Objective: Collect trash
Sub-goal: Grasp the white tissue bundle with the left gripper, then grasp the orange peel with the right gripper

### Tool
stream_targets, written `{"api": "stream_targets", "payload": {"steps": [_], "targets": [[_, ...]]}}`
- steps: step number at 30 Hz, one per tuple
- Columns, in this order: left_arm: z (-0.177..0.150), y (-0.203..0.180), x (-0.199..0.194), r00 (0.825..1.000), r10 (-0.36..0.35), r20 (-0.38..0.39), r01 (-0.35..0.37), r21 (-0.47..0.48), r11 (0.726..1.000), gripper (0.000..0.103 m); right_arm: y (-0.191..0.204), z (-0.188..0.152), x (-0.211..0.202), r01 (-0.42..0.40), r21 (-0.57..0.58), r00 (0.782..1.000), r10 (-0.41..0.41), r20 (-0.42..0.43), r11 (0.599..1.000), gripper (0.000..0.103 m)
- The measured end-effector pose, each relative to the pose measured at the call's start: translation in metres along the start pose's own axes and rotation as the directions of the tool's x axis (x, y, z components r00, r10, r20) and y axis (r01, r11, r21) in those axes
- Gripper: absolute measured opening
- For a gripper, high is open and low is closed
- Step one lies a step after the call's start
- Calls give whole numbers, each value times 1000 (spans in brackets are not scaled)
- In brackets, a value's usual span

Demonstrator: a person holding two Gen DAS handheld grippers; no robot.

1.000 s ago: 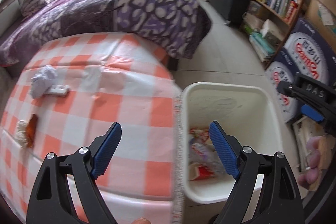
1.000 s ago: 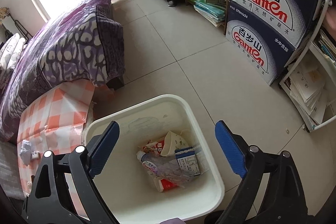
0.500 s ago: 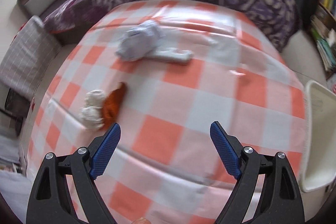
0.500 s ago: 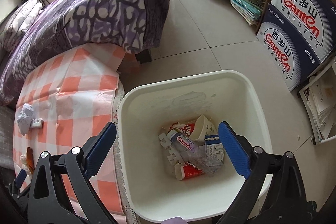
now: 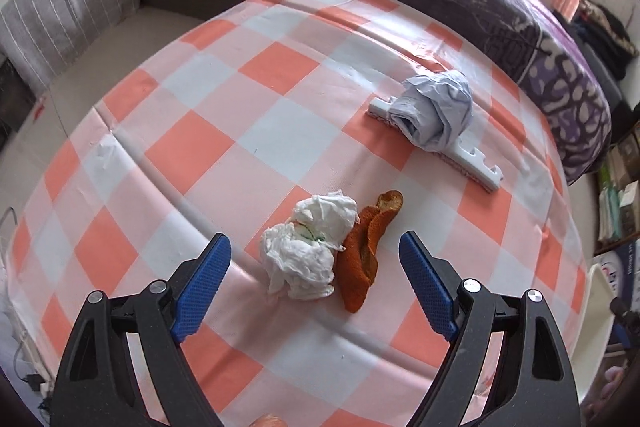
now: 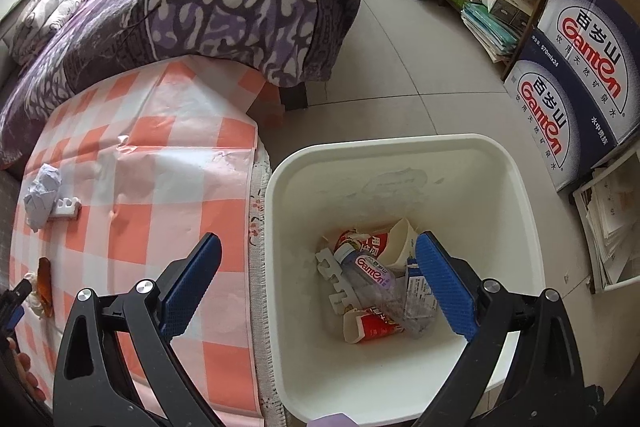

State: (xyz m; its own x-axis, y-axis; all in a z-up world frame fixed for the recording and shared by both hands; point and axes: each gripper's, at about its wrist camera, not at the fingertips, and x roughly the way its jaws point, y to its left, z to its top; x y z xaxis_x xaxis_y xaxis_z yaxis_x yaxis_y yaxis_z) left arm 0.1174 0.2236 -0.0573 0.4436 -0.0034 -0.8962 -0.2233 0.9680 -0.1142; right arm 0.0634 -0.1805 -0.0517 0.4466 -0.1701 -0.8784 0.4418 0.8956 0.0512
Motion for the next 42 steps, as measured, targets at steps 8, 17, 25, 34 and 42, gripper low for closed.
{"api": "stream_targets", "payload": {"steps": [8, 17, 25, 34, 42], "targets": [[-2, 15, 16, 995, -84, -45, 81, -61, 995, 37, 34, -7, 3, -48, -83, 999, 47, -9, 995, 94], [3, 41, -10, 996, -84, -11, 82, -143, 986, 32, 114, -33, 8, -185, -154, 980, 172, -97, 970, 94], [19, 67, -61, 993, 6, 122, 17, -185, 983, 32, 234, -71, 4, -407, -310, 912, 360, -197, 859, 90], [27, 99, -71, 991, -9, 137, 46, -271, 961, 32, 316, -97, 4, -448, -472, 894, 375, -245, 759, 71], [25, 103, -69, 991, -8, 130, 44, -282, 958, 32, 316, -91, 5, -416, -490, 909, 357, -214, 766, 21]]}}
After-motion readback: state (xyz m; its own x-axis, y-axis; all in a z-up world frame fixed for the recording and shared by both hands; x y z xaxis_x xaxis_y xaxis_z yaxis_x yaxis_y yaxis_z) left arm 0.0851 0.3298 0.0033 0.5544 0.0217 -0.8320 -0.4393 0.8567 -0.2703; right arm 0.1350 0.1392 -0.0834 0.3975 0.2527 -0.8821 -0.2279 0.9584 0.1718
